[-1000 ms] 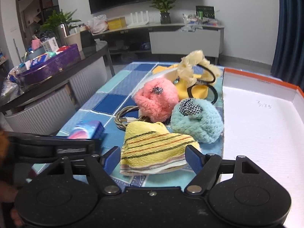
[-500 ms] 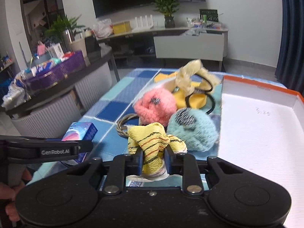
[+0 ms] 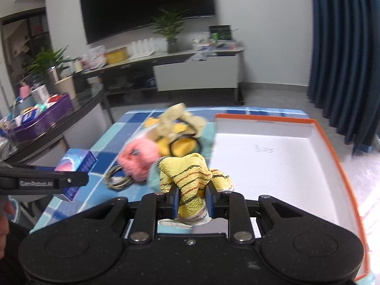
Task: Organize soft objects
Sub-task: 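Carry the tissue pack and yellow cloth in both tools over the white box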
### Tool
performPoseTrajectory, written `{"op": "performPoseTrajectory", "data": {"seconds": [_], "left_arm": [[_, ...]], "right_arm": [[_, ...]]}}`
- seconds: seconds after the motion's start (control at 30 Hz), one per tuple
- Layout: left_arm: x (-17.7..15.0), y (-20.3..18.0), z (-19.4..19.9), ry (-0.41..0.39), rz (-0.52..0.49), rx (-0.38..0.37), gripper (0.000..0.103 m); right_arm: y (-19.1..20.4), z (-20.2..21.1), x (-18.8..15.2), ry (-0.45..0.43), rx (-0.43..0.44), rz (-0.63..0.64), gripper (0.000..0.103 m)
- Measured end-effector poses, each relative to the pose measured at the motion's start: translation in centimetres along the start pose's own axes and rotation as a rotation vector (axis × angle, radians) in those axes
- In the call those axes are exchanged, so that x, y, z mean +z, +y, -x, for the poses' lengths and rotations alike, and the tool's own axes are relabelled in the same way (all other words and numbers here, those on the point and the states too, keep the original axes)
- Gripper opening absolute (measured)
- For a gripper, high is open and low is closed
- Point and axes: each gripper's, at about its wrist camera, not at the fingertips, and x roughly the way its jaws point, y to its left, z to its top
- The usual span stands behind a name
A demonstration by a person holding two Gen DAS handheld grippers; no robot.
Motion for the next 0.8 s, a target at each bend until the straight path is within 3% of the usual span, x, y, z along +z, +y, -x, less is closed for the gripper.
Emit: {"op": "performPoseTrajectory", "data": {"seconds": [0.47, 0.8], "left_arm": [[3.4, -7.8, -1.7, -0.037, -0.056, -0.119, 0.053], [4.7, -12.8, -4.6, -0.017, -0.108, -0.178, 0.053]], "right_arm": [[-7.1, 2.2, 1.8, -0.057, -0.137, -0.103, 0.028], [-11.5, 1.1, 2.9, -0.041, -0.172, -0.143, 0.028]]}}
